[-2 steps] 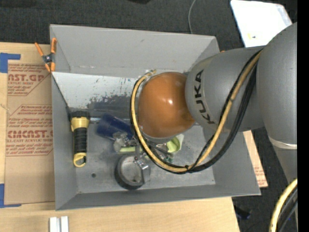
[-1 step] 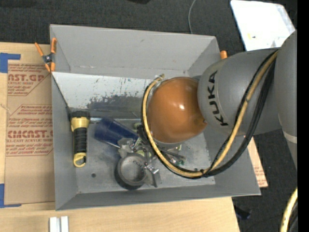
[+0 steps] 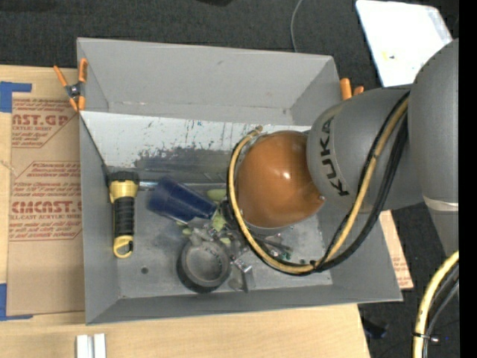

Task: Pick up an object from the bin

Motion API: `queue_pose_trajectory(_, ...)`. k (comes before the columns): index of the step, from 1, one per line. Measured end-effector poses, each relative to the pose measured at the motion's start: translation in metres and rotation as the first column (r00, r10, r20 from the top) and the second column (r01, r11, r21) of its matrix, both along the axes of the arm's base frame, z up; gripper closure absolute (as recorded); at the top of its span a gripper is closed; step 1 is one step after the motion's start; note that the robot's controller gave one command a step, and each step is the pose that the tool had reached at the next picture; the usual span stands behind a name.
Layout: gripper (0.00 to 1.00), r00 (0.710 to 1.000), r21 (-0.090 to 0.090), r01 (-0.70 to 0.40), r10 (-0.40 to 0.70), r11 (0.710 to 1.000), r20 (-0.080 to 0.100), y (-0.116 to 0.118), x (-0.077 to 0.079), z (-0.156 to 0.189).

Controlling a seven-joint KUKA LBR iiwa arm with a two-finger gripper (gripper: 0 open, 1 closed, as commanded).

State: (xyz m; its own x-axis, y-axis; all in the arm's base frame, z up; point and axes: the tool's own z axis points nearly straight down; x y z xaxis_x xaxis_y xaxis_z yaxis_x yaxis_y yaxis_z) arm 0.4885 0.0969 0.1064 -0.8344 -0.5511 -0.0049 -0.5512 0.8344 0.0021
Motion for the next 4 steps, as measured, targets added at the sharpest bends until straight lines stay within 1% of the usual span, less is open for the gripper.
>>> queue_pose_trajectory(1, 1.0, 0.944, 0.001, -0.33, 0.33, 0.944, 0.009, 0.006, 0.002, -0.01)
queue_pose_trajectory(2, 1.0, 0.944, 0.002, -0.33, 0.33, 0.944, 0.009, 0.006, 0.002, -0.01)
queue_pose_trajectory(3, 1.0, 0.934, 0.003, -0.356, 0.356, 0.934, 0.003, 0.01, 0.001, 0.058)
queue_pose_trajectory(4, 1.0, 0.941, 0.004, -0.338, 0.338, 0.941, 0.002, -0.001, -0.002, 0.112)
